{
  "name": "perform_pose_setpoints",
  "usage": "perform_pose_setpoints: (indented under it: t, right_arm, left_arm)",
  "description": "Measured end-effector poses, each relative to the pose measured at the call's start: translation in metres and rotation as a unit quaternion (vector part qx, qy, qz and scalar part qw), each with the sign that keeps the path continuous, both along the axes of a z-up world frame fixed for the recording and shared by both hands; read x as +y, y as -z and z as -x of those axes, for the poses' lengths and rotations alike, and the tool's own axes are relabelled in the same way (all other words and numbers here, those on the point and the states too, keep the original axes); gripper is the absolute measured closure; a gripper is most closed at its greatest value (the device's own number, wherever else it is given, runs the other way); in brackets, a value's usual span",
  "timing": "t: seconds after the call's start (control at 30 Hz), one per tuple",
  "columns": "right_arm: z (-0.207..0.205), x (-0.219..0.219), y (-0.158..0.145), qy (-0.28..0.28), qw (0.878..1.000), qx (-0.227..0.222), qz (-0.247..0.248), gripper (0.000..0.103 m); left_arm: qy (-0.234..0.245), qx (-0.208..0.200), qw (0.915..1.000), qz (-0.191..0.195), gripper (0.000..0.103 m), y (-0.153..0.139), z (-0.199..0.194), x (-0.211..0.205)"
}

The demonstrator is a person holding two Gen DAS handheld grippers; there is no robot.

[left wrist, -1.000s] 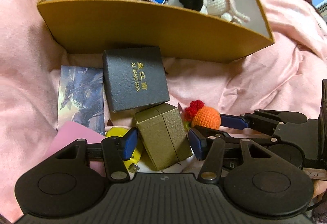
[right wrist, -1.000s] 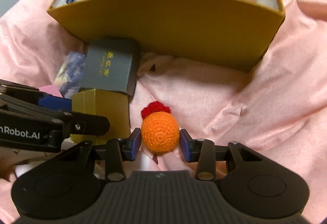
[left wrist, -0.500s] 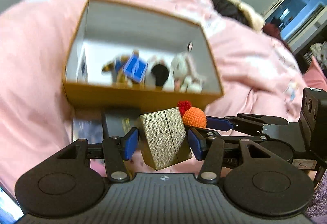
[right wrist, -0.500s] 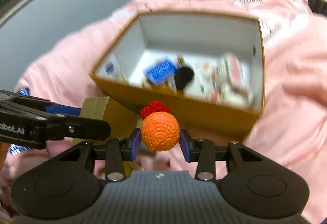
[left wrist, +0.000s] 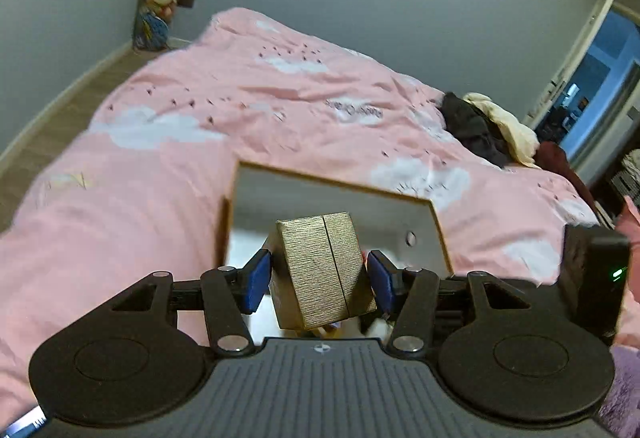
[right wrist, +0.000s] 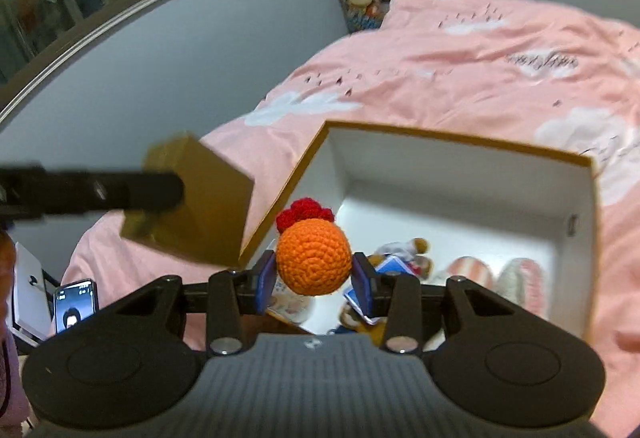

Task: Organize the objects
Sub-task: 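Lift the gold box and orange ball and lower them into the box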

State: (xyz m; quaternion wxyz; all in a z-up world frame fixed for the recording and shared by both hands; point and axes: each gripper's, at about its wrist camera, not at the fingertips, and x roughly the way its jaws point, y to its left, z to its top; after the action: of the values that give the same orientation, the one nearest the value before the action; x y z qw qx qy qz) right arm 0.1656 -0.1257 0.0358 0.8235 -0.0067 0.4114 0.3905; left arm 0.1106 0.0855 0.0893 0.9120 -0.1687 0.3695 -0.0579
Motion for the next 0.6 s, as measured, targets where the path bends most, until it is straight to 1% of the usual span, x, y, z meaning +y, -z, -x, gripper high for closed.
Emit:
perform_pose_setpoints:
  t: [0.13,0.27,0.5,0.6]
  right_arm:
    - [-0.013,0.021,0.025,-0.019,0.999,0.042,0.015,0.060]
    - [-0.022,0.034,0.050,-0.031,0.996,0.073,0.035,0.060]
    - [-0.034,0.050,0.078,-0.049,0.992,0.101,0.052,0.059]
    - [-0.037,0.051,0.086,-0.056,0.990,0.116,0.049,0.059]
  left_arm:
    - [0.001,0.011,0.9999,-0.007,0.042,0.004,-0.022,0.004]
    - [0.011,0.034,0.9993,-0.014,0.042,0.019,-0.046,0.004]
    - [0.045,0.070,0.9957,-0.040,0.042,0.046,-0.081,-0.004]
    - [0.060,0.085,0.9930,-0.057,0.042,0.058,-0.094,-0.011]
